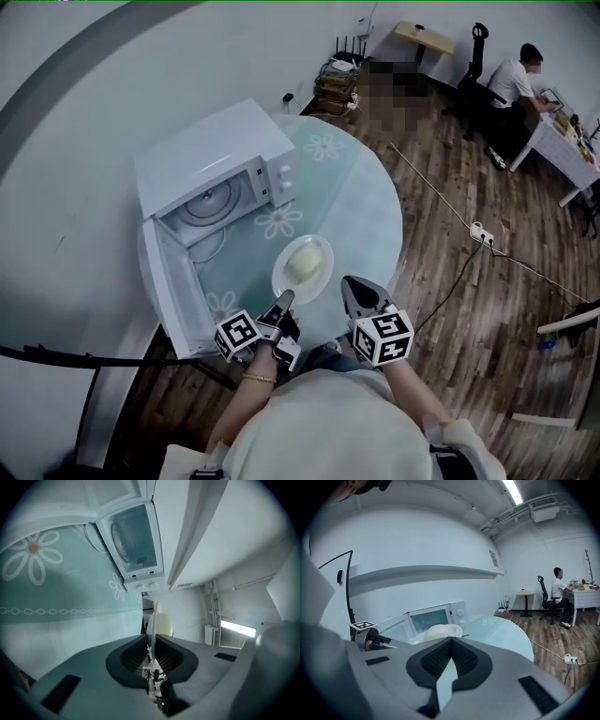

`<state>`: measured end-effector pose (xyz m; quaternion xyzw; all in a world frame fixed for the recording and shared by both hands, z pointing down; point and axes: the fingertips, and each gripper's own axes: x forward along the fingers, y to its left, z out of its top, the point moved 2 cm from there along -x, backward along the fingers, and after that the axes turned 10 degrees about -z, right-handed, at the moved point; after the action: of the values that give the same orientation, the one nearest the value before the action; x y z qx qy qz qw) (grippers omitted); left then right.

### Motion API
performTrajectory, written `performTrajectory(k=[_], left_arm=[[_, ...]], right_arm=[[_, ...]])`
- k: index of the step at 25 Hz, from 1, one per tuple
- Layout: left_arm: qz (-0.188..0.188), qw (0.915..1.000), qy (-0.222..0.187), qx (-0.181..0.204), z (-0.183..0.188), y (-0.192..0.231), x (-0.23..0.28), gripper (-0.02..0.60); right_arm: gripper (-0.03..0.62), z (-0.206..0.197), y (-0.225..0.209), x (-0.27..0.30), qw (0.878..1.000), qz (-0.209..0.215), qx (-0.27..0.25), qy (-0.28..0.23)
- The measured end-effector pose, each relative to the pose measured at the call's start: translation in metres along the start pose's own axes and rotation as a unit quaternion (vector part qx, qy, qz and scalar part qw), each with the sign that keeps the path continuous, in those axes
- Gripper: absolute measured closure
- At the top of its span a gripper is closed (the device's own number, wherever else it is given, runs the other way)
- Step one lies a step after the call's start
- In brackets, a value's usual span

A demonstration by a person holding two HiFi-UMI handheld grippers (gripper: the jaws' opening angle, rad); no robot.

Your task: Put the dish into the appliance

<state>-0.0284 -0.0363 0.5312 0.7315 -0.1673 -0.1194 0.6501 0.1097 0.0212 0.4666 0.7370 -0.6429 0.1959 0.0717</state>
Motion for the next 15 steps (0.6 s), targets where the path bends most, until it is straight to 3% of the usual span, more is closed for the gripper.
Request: performTrajectory(k=[15], left_arm=[[0.018,0.989,-0.146,-0.011,0.038,0.012,0.025,0.537]], right_arm=[[0.589,0.023,-0.008,0.078,0.99,0.13,-0.055,0.026]])
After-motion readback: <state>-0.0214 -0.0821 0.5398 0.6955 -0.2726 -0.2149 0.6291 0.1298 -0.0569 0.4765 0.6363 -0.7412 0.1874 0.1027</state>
